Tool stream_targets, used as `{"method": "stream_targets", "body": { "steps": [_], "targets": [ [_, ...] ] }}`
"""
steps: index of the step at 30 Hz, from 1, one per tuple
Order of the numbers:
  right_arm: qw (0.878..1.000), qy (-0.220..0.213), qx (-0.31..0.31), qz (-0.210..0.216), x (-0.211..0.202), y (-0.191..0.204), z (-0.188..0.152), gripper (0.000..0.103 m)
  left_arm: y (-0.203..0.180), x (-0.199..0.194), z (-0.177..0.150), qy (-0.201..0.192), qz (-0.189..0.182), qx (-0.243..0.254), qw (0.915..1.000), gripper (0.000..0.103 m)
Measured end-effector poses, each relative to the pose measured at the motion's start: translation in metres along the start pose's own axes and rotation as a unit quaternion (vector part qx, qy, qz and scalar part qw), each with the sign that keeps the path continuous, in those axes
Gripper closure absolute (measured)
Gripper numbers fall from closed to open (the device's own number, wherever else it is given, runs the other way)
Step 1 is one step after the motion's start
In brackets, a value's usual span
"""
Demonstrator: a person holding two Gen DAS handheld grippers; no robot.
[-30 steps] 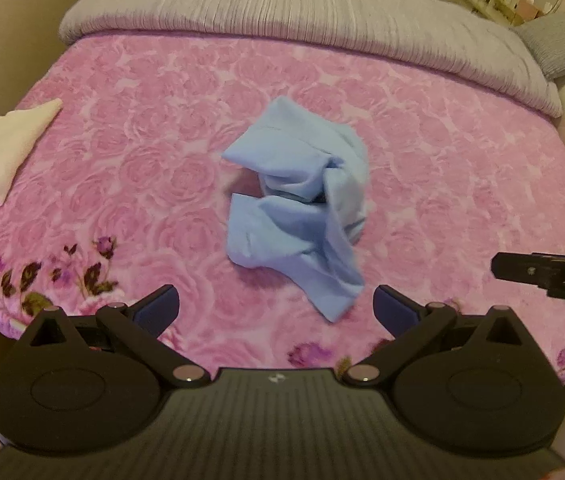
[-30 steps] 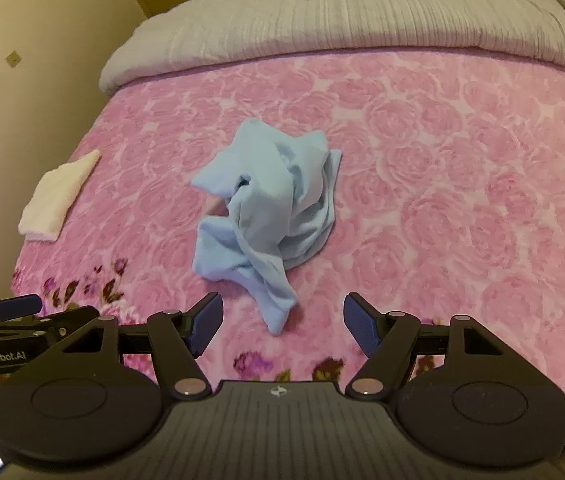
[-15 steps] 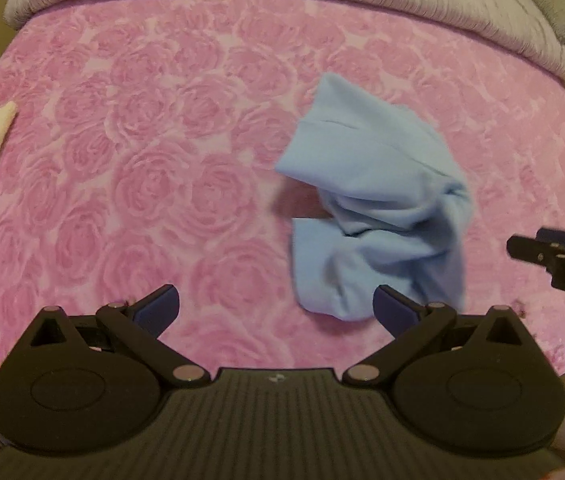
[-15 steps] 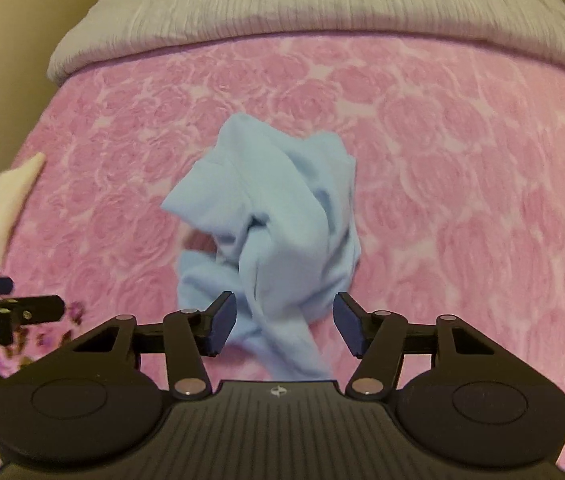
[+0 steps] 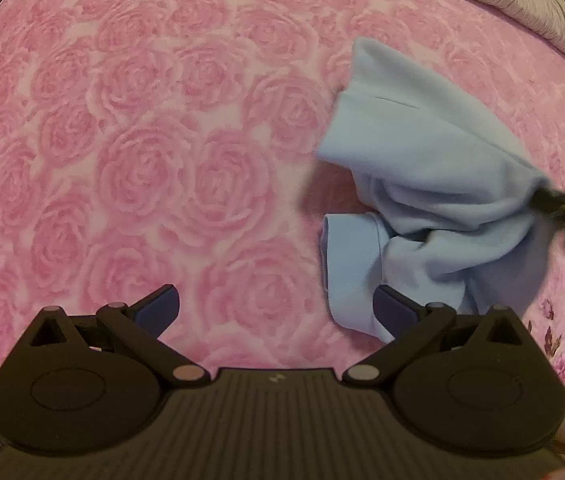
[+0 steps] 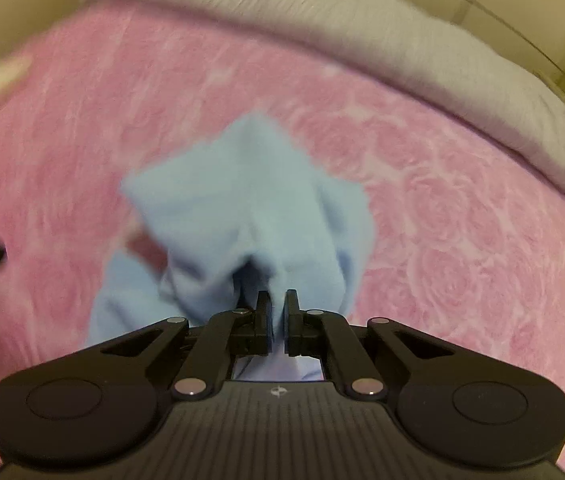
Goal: Fold clothes
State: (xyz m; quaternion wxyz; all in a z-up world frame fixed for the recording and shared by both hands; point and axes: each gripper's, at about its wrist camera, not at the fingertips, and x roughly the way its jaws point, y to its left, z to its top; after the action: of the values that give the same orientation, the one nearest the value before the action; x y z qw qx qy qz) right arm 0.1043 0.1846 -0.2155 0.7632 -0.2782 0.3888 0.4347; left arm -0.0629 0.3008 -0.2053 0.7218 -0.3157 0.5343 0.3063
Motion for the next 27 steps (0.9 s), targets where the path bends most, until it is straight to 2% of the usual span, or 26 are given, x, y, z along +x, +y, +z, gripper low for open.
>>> {"method": "stream_targets", "body": {
  "steps": [2, 3, 5, 6, 7, 9, 10, 11, 12, 13, 16, 19, 20, 24, 26, 27],
  "targets": [
    [0.995, -0.014, 0.099, -0.007, -0.018, -0.044, -0.008, 0.103, -0.003, 0.004, 0.003, 0.003, 0.002, 0.005, 1.0000, 0.001],
    [0.988, -0.014, 0.154, -0.024, -0.027, -0.072, -0.016, 0.103, -0.005, 0.005, 0.004, 0.001, 0.007, 0.013, 0.9999, 0.001],
    [0.962, 0.012, 0.263, -0.070, -0.033, -0.135, -0.040, 0.103, -0.012, 0.011, 0.007, 0.000, 0.008, 0.022, 0.9997, 0.001],
    [0.945, 0.033, 0.311, -0.090, -0.033, -0.165, -0.055, 0.100, -0.016, 0.014, 0.007, -0.001, 0.008, 0.026, 0.9996, 0.001],
    [0.924, 0.080, 0.358, -0.107, -0.026, -0.200, -0.072, 0.095, -0.021, 0.017, 0.008, -0.001, 0.007, 0.029, 0.9995, 0.001],
    [0.888, 0.130, 0.423, -0.124, -0.020, -0.245, -0.098, 0.079, -0.033, 0.023, 0.007, 0.001, 0.003, 0.041, 0.9992, 0.001],
    [0.877, 0.135, 0.441, -0.134, -0.024, -0.257, -0.109, 0.077, -0.039, 0.026, 0.006, 0.002, 0.001, 0.047, 0.9989, 0.001],
    [0.873, 0.135, 0.447, -0.140, -0.028, -0.263, -0.117, 0.072, -0.046, 0.030, 0.006, 0.005, -0.001, 0.054, 0.9985, 0.001],
    [0.874, 0.133, 0.445, -0.141, -0.031, -0.262, -0.123, 0.063, -0.053, 0.034, 0.005, 0.009, -0.003, 0.062, 0.9981, 0.002],
    [0.876, 0.130, 0.443, -0.142, -0.034, -0.261, -0.128, 0.059, -0.060, 0.039, 0.006, 0.013, -0.006, 0.069, 0.9975, 0.002],
    [0.889, 0.125, 0.422, -0.130, -0.036, -0.248, -0.133, 0.057, -0.079, 0.048, 0.008, 0.025, -0.006, 0.081, 0.9964, 0.002],
    [0.910, 0.108, 0.388, -0.097, -0.029, -0.235, -0.125, 0.057, -0.093, 0.058, 0.010, 0.027, -0.013, 0.091, 0.9954, 0.002],
    [0.921, 0.099, 0.367, -0.089, -0.024, -0.230, -0.119, 0.056, -0.096, 0.061, 0.011, 0.027, -0.013, 0.093, 0.9952, 0.002],
    [0.967, 0.071, 0.236, -0.068, 0.001, -0.194, -0.090, 0.055, -0.106, 0.073, 0.016, 0.025, -0.011, 0.096, 0.9950, 0.002],
    [0.985, 0.059, 0.146, -0.066, 0.019, -0.171, -0.077, 0.055, -0.107, 0.076, 0.019, 0.023, -0.004, 0.088, 0.9959, 0.002],
    [0.991, 0.053, 0.105, -0.064, 0.027, -0.162, -0.074, 0.055, -0.107, 0.078, 0.020, 0.022, 0.000, 0.085, 0.9962, 0.002]
  ]
}}
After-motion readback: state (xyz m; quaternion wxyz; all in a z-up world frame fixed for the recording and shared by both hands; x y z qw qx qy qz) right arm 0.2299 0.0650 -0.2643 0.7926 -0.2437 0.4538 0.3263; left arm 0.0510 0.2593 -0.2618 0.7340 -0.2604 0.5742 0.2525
